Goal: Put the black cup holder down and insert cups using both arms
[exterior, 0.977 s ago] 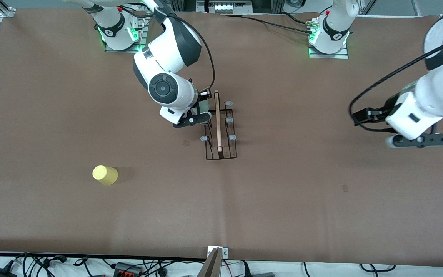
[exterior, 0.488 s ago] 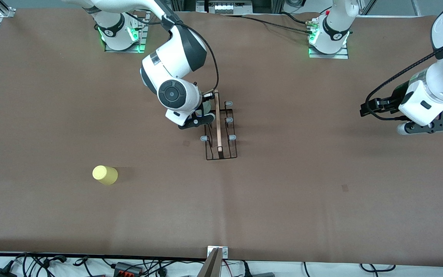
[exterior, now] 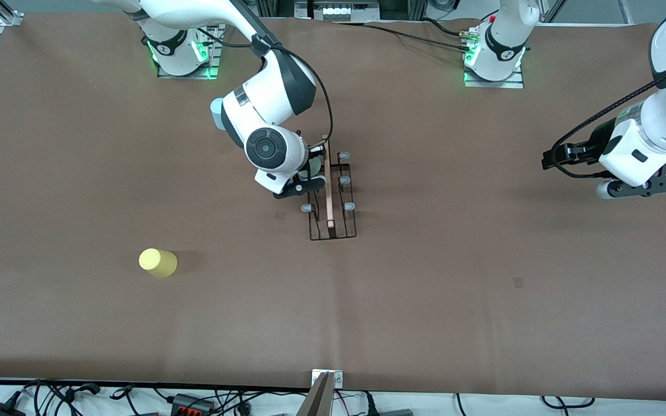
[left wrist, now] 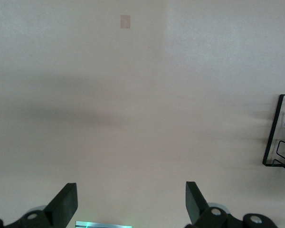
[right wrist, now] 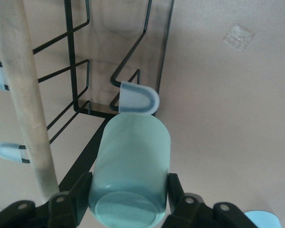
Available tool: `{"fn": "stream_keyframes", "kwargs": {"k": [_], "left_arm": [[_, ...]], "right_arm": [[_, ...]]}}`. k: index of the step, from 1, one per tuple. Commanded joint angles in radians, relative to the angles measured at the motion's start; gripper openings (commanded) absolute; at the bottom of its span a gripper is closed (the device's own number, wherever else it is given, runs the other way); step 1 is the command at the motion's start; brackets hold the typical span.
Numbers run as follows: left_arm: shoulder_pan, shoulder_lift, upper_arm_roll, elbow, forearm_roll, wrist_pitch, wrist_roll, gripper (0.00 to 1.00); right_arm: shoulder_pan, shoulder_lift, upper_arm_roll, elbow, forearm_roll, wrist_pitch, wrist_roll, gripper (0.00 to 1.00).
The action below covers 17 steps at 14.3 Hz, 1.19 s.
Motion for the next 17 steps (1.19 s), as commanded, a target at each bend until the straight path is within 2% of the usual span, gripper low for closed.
{"fn": "stream_keyframes", "kwargs": {"k": [1,5,6,8,11,13,15,17], "left_arm": [[-0.002,-0.025,0.011,-0.027,-0.020,0.038,0.004,1.00],[-0.006,-0.025,0.020,-0.025,-0.008,0.048,0.010,1.00],[-0.017,-0.027,0.041,-0.025,-0.006,0.048,0.017,1.00],[-0.023,-0.029,0.047,-0.025,-0.006,0.046,0.019,1.00],[-0.023,-0.039,0.049,-0.027,-0.008,0.042,0.030,1.00],[-0.025,-0.045,0.049,-0.028,-0.009,0.036,0.030,1.00],[-0.025,-0.042,0.051,-0.025,-0.008,0.043,0.030,1.00],[-0.013,-0.039,0.044,-0.023,-0.009,0.045,0.030,1.00]], "right_arm": [[0.008,-0.001,-0.009,0.017,0.007,-0.008,0.026,1.00],[-0.014,-0.025,-0.019,0.049,0.006,-0.034,0.032,1.00],[-0.019,-0.030,-0.032,0.063,0.006,-0.050,0.045,1.00],[-0.026,-0.031,-0.087,0.095,0.002,-0.062,0.055,1.00],[-0.042,-0.031,-0.244,0.102,0.006,-0.048,0.050,1.00],[-0.046,-0.009,-0.322,0.120,0.004,0.031,0.053,1.00],[-0.083,0.024,-0.363,0.126,-0.028,0.096,0.033,1.00],[-0.133,0.062,-0.362,0.137,-0.140,0.148,-0.072,1.00]]}}
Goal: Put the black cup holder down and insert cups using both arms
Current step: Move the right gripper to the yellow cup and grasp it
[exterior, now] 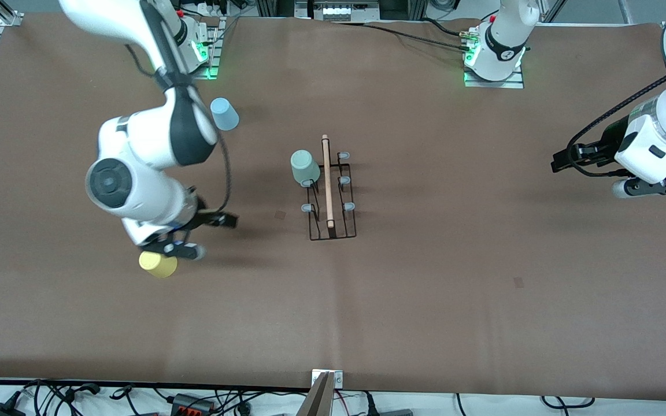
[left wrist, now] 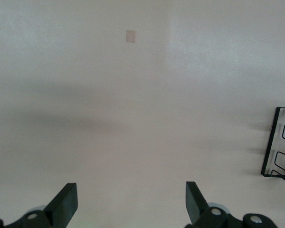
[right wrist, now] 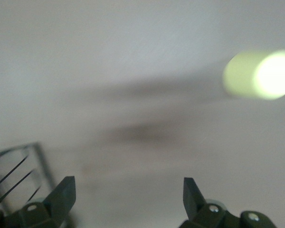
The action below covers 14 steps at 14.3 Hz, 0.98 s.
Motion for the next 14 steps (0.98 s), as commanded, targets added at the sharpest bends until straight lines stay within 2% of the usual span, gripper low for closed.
{"fn": "stream_keyframes", "kwargs": {"k": [1,5,9,14], "left_arm": [[0.000,-0.020,0.008,-0.021,-0.009,0.012,0.025,1.00],[0.000,-0.018,-0.003,-0.016,-0.009,0.012,0.021,1.00],[-0.002,-0.020,-0.003,-0.015,-0.009,0.010,0.019,1.00],[-0.004,-0.020,-0.004,-0.015,-0.009,0.010,0.018,1.00]], "right_arm": [[-0.066,0.071,-0.002,0.043,-0.084,0.033,-0.115,1.00],[-0.170,0.121,0.001,0.043,-0.078,0.067,-0.317,1.00],[-0.201,0.163,0.003,0.040,-0.074,0.120,-0.324,1.00],[-0.209,0.203,0.003,0.035,-0.008,0.199,-0.345,1.00]]}}
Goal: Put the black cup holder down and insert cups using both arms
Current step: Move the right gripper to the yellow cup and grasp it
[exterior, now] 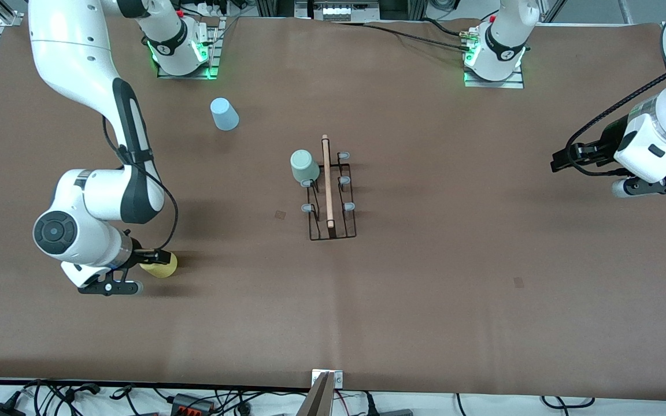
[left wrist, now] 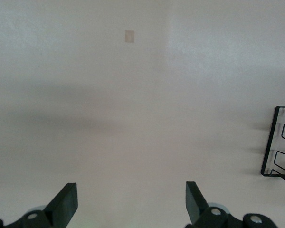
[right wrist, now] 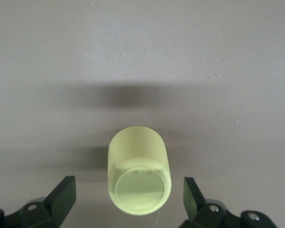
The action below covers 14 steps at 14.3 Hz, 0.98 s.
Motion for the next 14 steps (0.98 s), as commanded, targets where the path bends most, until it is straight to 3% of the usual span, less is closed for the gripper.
{"fn": "stream_keyframes", "kwargs": {"k": [1,4,9,10,11,12,13,14], "left_arm": [[-0.002,-0.019,-0.002,-0.014,-0.009,0.010,0.018,1.00],[-0.002,-0.019,-0.002,-0.013,-0.009,0.008,0.016,1.00],[-0.003,-0.019,-0.002,-0.013,-0.009,0.008,0.016,1.00],[-0.003,-0.019,-0.002,-0.013,-0.009,0.008,0.016,1.00],[-0.003,-0.019,-0.002,-0.013,-0.009,0.008,0.021,1.00],[-0.002,-0.019,-0.002,-0.013,-0.009,0.008,0.021,1.00],[-0.002,-0.019,-0.002,-0.013,-0.009,0.008,0.022,1.00],[-0.002,-0.017,-0.002,-0.013,-0.009,0.008,0.022,1.00]], "right_arm": [[-0.024,0.031,0.007,0.023,0.051,0.011,-0.035,1.00],[-0.039,0.051,0.007,0.023,0.120,0.011,-0.122,1.00],[-0.047,0.063,0.007,0.023,0.144,0.011,-0.166,1.00],[-0.047,0.063,0.007,0.023,0.144,0.011,-0.167,0.84],[-0.045,0.063,0.007,0.023,0.144,0.011,-0.166,0.59],[-0.045,0.063,0.007,0.023,0.144,0.011,-0.164,0.42],[-0.045,0.062,0.007,0.025,0.144,0.008,-0.166,0.33],[-0.044,0.057,0.007,0.028,0.144,0.000,-0.167,0.30]]}}
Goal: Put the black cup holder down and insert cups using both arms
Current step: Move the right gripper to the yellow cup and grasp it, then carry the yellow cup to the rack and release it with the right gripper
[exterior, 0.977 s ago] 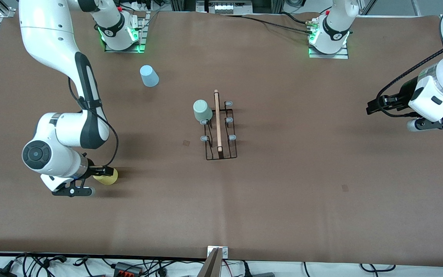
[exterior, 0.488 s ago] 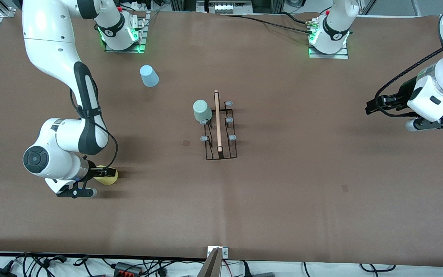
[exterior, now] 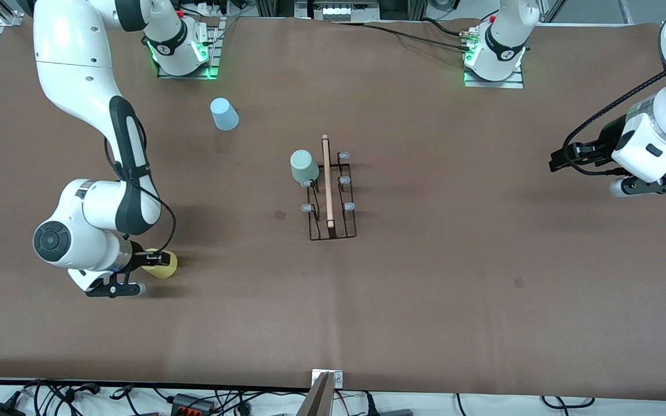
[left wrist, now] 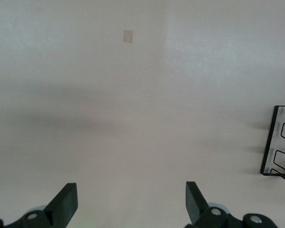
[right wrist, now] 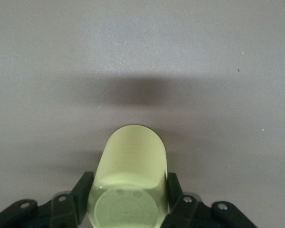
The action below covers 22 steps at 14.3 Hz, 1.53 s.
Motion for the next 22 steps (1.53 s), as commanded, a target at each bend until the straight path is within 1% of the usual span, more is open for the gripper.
{"fn": "stream_keyframes", "kwargs": {"k": [1,2,4,6,8,9,11,13,15,18,20,22], "left_arm": [[0.002,-0.018,-0.001,-0.013,-0.009,0.006,0.022,1.00],[0.002,-0.018,-0.001,-0.011,-0.009,0.008,0.022,1.00],[0.002,-0.018,-0.001,-0.013,-0.009,0.006,0.022,1.00],[0.002,-0.018,-0.001,-0.011,-0.009,0.006,0.024,1.00],[0.002,-0.017,-0.001,-0.013,-0.009,0.006,0.024,1.00],[0.002,-0.018,-0.001,-0.011,-0.009,0.006,0.024,1.00],[0.002,-0.018,-0.001,-0.011,-0.009,0.006,0.024,1.00],[0.002,-0.018,-0.001,-0.011,-0.009,0.006,0.024,1.00],[0.005,-0.017,-0.001,-0.011,-0.009,0.006,0.025,1.00],[0.007,-0.017,-0.001,-0.005,-0.009,0.006,0.027,1.00],[0.007,-0.015,-0.001,-0.002,-0.009,0.005,0.027,1.00],[0.008,-0.015,0.001,-0.004,-0.009,0.003,0.025,1.00]], "right_arm": [[0.000,-0.001,0.007,0.023,0.024,-0.018,-0.027,0.27],[0.011,-0.012,0.009,0.024,0.022,-0.030,-0.025,0.27],[0.035,-0.046,0.010,0.027,0.022,-0.099,-0.017,0.26],[0.078,-0.098,0.010,0.029,0.021,-0.154,-0.016,0.26],[0.144,-0.113,0.003,0.038,0.005,-0.200,-0.016,0.26],[0.182,-0.119,0.003,0.079,0.014,-0.213,0.002,0.26],[0.221,-0.119,0.012,0.151,0.014,-0.281,0.116,0.26],[0.291,-0.119,0.007,0.225,0.013,-0.337,0.224,0.26],[0.339,-0.119,0.012,0.271,0.014,-0.380,0.353,0.26],[0.414,-0.119,0.013,0.276,0.016,-0.376,0.438,0.26],[0.443,-0.110,0.013,0.276,0.043,-0.368,0.473,0.26],[0.459,-0.096,0.013,0.274,0.047,-0.347,0.498,0.26]]}}
